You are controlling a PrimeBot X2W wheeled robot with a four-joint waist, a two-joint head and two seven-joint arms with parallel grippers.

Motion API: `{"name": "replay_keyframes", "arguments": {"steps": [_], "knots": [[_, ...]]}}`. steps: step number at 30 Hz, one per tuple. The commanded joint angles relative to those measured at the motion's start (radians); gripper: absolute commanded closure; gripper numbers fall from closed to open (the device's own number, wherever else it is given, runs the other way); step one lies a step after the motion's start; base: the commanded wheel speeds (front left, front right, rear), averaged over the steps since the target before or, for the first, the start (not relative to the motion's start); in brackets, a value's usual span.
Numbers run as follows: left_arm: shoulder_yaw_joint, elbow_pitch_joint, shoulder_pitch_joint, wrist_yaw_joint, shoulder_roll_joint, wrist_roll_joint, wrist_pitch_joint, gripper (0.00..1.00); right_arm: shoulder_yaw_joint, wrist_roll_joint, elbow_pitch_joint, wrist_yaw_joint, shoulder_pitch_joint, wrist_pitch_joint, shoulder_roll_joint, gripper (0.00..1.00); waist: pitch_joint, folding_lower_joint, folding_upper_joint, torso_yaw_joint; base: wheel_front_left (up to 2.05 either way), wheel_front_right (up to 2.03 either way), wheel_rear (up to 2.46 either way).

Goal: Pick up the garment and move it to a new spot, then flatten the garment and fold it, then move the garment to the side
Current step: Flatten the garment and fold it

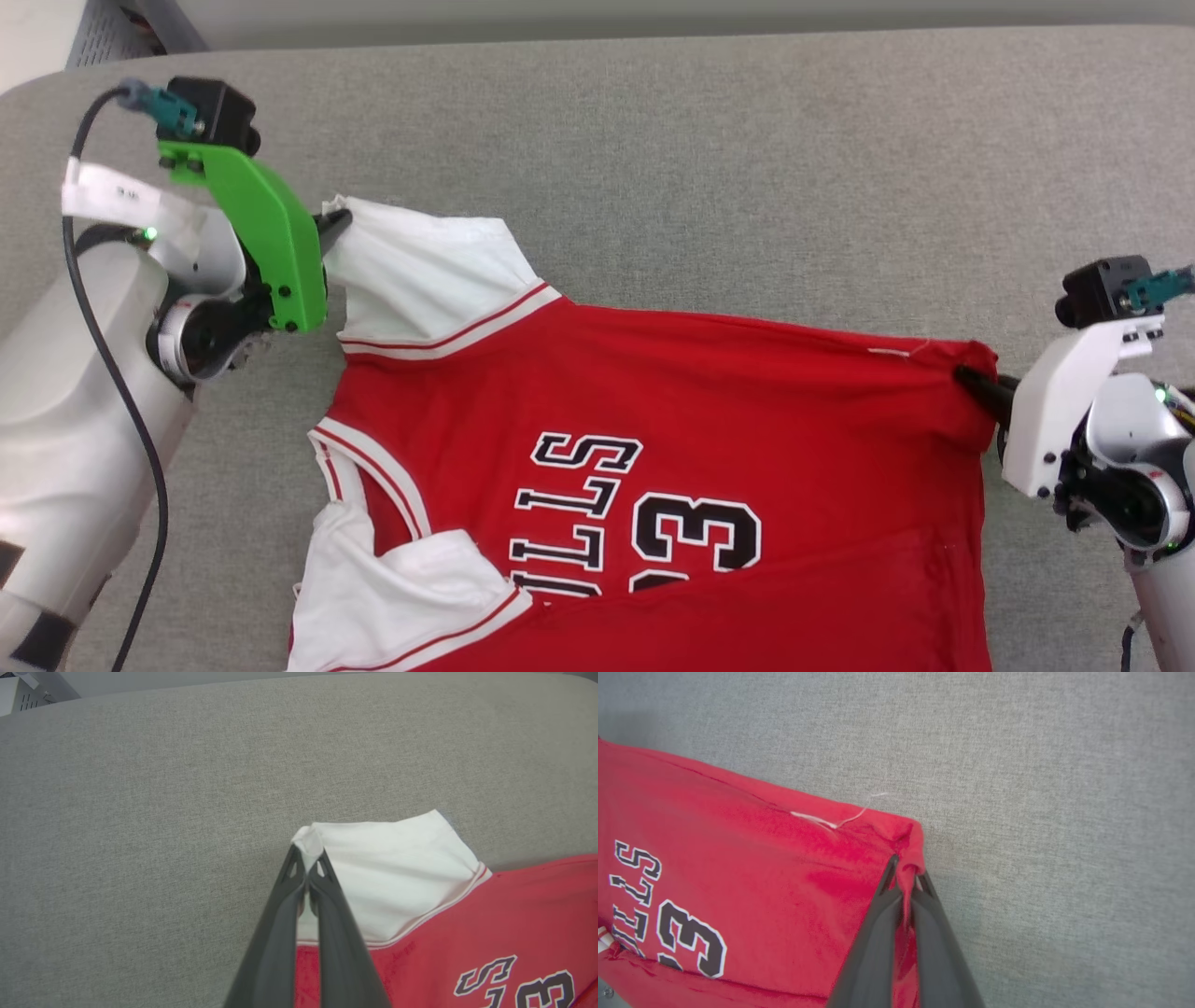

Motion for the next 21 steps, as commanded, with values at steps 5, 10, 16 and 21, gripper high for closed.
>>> {"name": "replay_keyframes", "arguments": {"steps": [5, 10, 16, 21], "knots": [[0.024, -0.084, 0.155, 0.05, 0.049, -0.017, -0.085, 1.0, -0.038, -0.009, -0.016, 0.0, 0.119, -0.036, 0.04, 1.0, -0.092, 0.0, 0.0, 0.041, 0.0, 0.0, 0.0], [0.028, -0.193, 0.322, 0.117, 0.101, -0.022, -0.148, 1.0, -0.057, -0.011, -0.003, 0.0, 0.215, -0.072, 0.072, 1.0, -0.139, 0.0, 0.0, 0.056, 0.0, 0.0, 0.0], [0.043, -0.383, 0.593, 0.259, 0.175, -0.049, -0.229, 1.0, -0.08, 0.012, 0.032, 0.0, 0.339, -0.105, 0.105, 1.0, -0.189, 0.0, 0.0, 0.064, 0.0, 0.0, 0.0], [0.051, -0.532, 0.802, 0.359, 0.205, -0.098, -0.278, 1.0, -0.112, 0.015, 0.061, 0.0, 0.396, -0.141, 0.128, 1.0, -0.208, 0.0, 0.0, 0.063, 0.0, 0.0, 0.0]]}}
